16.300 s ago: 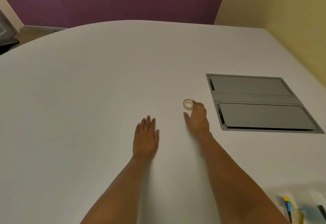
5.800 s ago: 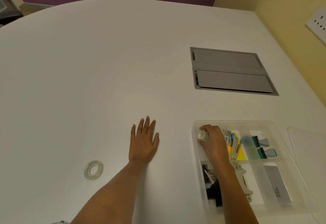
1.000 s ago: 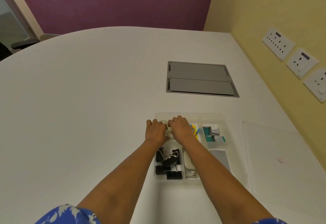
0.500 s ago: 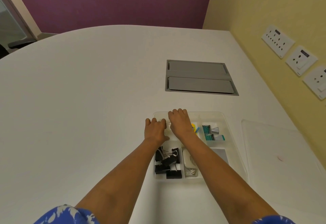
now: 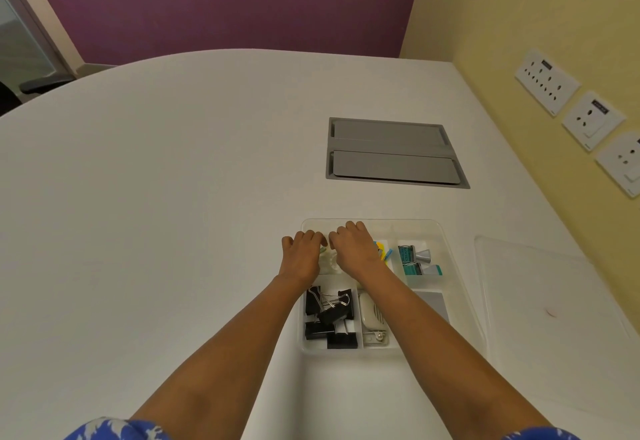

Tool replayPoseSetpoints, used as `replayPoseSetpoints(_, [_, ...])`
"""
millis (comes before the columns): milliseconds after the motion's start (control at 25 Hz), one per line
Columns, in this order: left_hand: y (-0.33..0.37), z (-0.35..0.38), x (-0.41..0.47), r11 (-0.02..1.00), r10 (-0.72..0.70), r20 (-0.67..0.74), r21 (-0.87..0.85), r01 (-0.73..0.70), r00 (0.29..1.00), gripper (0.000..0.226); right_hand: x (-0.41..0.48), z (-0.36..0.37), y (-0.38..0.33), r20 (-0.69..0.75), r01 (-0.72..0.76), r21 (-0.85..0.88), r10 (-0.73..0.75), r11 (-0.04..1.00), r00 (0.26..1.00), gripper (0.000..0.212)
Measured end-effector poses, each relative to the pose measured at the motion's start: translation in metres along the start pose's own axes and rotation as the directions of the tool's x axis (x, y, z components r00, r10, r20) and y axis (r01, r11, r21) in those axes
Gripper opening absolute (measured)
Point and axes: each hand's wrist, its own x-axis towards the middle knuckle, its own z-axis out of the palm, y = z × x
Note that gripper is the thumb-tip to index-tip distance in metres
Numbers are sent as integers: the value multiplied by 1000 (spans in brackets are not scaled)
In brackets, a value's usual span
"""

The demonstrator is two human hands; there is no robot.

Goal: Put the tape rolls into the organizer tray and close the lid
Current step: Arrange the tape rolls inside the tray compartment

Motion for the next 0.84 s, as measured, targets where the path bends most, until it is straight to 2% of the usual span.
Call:
replayPoseSetpoints(120, [0,-1,0,999,14,17,46,-15,1000,54,-3,0,-1,20,31,-34,-30,999,999,34])
replayPoseSetpoints(360, [0,0,2,986,36,70,161,-47,997,35,-4,-2,-4,-25,-16,37,17,999,1000,32])
replayPoseSetpoints(600, [1,-3,5,955,66,188,271,-117,980,40,-7,1,1,55,-48,60,45,997,997,30])
replayPoseSetpoints(840, [3,-6,12,938,55,208,323,-122,977,46,-10,1,4,105,-48,77,40,996,994,33])
